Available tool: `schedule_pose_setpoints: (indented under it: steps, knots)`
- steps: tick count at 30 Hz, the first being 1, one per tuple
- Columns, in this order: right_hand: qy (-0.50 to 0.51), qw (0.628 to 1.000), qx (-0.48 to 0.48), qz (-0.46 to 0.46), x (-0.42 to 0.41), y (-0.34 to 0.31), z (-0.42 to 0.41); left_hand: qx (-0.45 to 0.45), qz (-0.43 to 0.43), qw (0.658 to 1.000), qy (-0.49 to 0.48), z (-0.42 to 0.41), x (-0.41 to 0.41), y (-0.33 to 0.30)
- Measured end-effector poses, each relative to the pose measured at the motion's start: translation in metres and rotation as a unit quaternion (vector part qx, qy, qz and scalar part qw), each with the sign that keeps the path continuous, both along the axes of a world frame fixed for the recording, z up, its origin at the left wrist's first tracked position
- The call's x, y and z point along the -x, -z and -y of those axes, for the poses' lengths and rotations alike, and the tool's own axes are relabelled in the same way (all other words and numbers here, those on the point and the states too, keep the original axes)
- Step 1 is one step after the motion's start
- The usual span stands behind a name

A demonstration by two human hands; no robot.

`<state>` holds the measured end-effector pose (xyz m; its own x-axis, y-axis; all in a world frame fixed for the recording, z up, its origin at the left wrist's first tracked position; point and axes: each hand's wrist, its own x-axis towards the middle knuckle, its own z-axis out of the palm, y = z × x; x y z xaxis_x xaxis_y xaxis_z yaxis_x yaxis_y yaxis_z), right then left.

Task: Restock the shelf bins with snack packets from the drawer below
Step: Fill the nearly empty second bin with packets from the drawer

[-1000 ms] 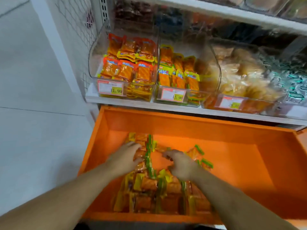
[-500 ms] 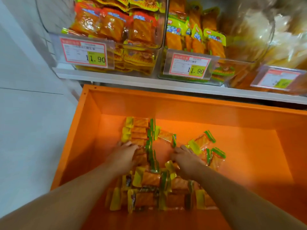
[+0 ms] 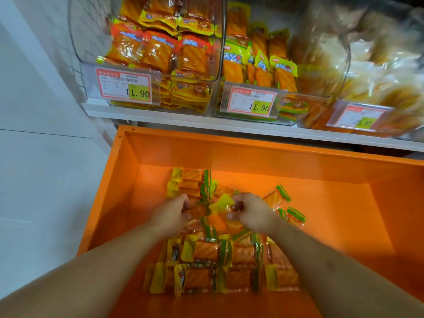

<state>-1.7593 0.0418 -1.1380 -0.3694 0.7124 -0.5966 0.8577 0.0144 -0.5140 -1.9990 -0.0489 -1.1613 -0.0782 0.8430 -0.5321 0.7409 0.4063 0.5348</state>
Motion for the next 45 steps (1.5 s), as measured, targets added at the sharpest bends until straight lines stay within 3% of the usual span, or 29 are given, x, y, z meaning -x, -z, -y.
schedule_pose_setpoints:
  steps: [8, 12, 15, 24, 30, 36, 39, 42, 45]
  knots:
    - [0.105, 0.981, 0.022, -0.159, 0.02, -0.118, -0.001, -0.044, 0.137, 0.982, -0.121, -0.022, -0.002, -0.106]
    - [0.102, 0.965, 0.009, -0.241, 0.017, -0.186, 0.016, -0.074, 0.148, 0.983, -0.072, -0.013, -0.007, -0.179]
    - [0.109, 0.949, -0.011, -0.295, 0.01, -0.229, 0.033, -0.078, 0.236, 0.968, -0.026, 0.005, -0.008, -0.226]
    - [0.17, 0.893, -0.028, -0.415, -0.024, -0.285, 0.044, -0.178, 0.157, 0.971, 0.031, 0.042, 0.011, -0.302]
    - [0.07, 0.914, -0.065, -0.395, -0.003, -0.291, 0.046, -0.185, 0.13, 0.971, 0.077, 0.028, 0.006, -0.309]
    - [0.052, 0.932, -0.019, -0.358, 0.014, -0.284, 0.036, -0.162, 0.234, 0.957, 0.053, 0.01, 0.009, -0.31]
    - [0.106, 0.914, -0.004, -0.391, 0.017, -0.281, 0.031, -0.125, 0.354, 0.926, -0.036, 0.004, 0.012, -0.308]
    - [0.188, 0.878, 0.029, -0.44, 0.019, -0.28, 0.029, -0.097, 0.515, 0.835, -0.167, 0.003, 0.008, -0.299]
    - [0.209, 0.86, 0.05, -0.463, 0.024, -0.278, 0.033, -0.084, 0.561, 0.805, -0.175, 0.01, -0.009, -0.29]
